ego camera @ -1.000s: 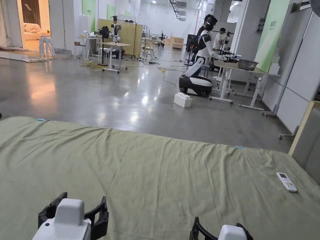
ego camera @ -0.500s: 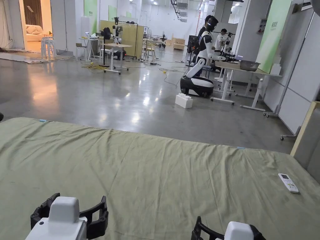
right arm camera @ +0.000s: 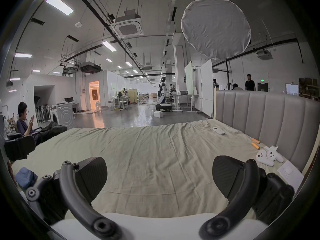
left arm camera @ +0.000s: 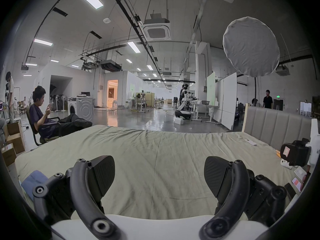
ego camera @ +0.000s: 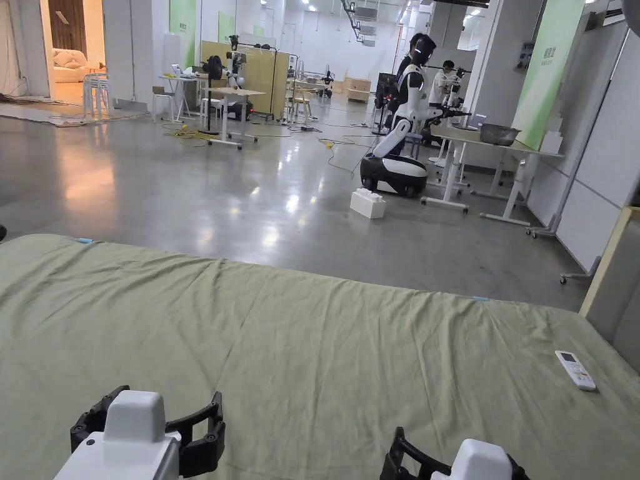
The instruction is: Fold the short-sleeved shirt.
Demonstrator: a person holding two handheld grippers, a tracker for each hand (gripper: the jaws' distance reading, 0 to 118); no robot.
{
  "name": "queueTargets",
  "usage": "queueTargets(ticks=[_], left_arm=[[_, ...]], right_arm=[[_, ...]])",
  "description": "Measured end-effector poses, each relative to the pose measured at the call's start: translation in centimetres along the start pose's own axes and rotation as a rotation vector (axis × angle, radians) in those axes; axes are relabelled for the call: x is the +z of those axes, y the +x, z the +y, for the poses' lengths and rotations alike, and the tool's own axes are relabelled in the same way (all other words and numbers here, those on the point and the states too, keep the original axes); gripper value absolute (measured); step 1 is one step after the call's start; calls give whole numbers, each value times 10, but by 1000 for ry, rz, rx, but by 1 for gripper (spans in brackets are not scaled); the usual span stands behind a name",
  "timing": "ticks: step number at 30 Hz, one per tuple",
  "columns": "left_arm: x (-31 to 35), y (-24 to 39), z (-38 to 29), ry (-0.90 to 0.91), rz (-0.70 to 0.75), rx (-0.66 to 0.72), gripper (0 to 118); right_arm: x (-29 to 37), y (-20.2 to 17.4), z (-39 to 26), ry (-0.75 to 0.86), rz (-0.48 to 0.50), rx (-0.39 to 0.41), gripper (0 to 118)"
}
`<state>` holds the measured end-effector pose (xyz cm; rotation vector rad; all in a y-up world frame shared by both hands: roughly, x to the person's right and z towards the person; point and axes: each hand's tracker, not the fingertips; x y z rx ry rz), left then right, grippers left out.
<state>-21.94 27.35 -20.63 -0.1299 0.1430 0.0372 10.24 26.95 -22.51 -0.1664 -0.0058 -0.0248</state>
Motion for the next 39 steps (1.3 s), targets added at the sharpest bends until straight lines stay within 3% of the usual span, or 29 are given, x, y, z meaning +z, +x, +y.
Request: queueTargets(ticks=[4,7,13,20,39], left_arm=[[-1,-2,0,5,7,10,104],[0,-2,0,18,39,-1,105],[0,-3,-1,71,36,-25,105],[-2,-1,6,15,16,-50,105],[-3,-4,1,-33,17,-30,105]], right_arm=[[-2,-1,4,-33,-5,-40,118],[-4,-5,6,-54,-40,-29,118],[-2,-10,9,-60,-10,-26,118],[-2,-21,15,-101,-42,4,118],[-9,-15,11,-166,-74,-17,118]])
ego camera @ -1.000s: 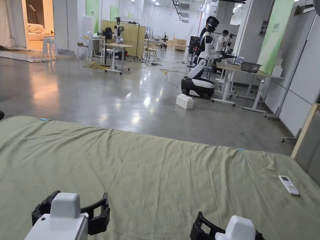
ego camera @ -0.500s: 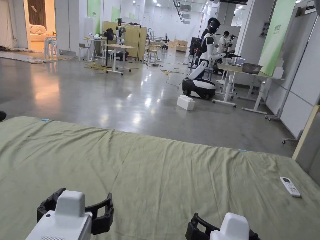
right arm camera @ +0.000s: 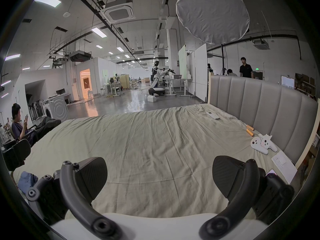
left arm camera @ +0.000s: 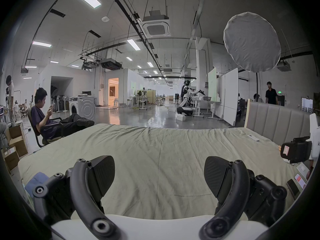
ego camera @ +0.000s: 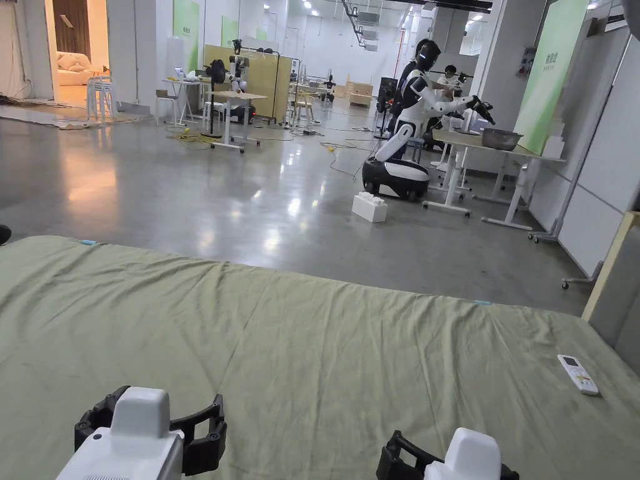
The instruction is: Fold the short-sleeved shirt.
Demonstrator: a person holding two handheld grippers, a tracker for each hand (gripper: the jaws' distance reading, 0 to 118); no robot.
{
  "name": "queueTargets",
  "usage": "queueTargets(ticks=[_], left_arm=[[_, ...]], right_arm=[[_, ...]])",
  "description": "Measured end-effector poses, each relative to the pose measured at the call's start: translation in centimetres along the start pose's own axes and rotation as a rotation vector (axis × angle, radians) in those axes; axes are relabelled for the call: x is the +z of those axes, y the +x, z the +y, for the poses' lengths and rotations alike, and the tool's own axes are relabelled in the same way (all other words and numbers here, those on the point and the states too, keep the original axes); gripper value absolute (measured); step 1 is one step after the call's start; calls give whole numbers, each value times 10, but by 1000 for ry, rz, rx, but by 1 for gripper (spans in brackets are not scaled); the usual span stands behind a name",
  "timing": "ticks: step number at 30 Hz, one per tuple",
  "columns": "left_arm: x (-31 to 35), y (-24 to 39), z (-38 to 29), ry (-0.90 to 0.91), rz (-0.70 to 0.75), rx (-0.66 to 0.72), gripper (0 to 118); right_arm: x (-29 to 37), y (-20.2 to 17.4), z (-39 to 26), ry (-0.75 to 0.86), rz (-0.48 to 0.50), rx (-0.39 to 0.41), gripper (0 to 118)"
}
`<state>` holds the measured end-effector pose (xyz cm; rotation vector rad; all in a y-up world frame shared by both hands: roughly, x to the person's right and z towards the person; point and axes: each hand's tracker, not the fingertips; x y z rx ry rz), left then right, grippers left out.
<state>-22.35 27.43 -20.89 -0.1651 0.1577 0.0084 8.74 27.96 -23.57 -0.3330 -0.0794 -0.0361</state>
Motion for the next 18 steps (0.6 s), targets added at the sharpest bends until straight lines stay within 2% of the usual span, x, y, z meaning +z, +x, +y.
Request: queueTargets(ticks=[15,18], left_arm=[[-2,-4,0,-10,5,2,105],[-2,-5,0,-7,6,0,105]], right_arm=[[-1,3,7,5,-8,-15,118],[-2,6,6,-6,16,-29,118]])
